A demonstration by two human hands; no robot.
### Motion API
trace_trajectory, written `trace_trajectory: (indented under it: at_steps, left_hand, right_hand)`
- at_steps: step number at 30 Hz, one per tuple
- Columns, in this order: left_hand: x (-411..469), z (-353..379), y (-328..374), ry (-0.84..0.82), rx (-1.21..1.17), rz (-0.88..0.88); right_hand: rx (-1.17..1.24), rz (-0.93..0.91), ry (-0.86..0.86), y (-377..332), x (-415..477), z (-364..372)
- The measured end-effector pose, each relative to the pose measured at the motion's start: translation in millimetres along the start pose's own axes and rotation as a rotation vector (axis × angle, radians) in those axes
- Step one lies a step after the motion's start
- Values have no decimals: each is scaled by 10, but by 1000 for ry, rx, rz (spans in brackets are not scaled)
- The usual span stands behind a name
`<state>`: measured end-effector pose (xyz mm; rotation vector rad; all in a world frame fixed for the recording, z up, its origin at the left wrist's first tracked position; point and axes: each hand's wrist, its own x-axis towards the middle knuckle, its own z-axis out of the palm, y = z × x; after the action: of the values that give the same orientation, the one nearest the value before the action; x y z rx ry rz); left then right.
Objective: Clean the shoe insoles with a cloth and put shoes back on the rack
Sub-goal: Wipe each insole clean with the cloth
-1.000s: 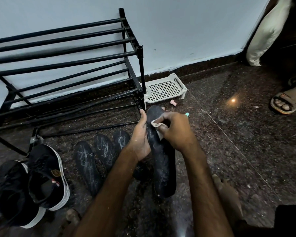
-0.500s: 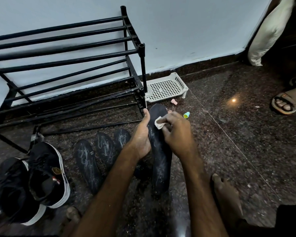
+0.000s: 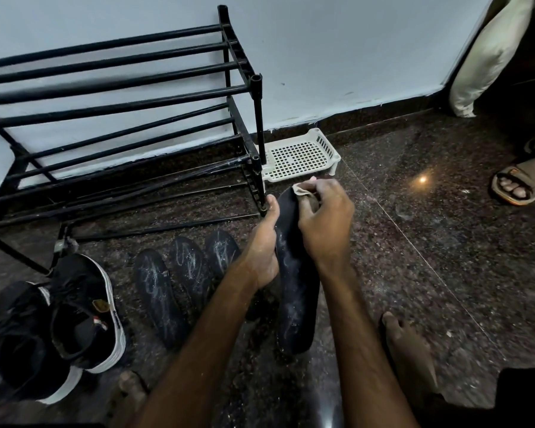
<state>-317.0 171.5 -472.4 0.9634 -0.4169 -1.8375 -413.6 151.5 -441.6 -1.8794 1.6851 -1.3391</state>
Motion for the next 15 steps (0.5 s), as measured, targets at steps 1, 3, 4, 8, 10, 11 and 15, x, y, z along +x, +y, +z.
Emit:
trace_trajectory:
  at_steps: [1,3,4,8,10,11,15]
  left_hand:
    - [3,7,6,-1,-5,7]
    - [-1,0,46,-2,-26,29]
    - [0,-17,66,-6,-33,42]
    - [-31,-59,87,0,-15,41]
    - [-52,-36,56,11,30,23]
    - [-59,-24,35,1,49,17]
    - [-62,-57,43,15,66,29]
  right_hand:
    - [-4,-19,-31,-22,35,-8]
    - [28,-98,-158,-35,42,-22]
    - [32,-137,-235,-17,22,-27]
    - [-34,-76,-186,76,-93,-44]
    - [-59,3,-67,35,-50,-69]
    - [-60,18,-35,13,-5,-78]
    - [-77,-67,-181,-43,143,-83]
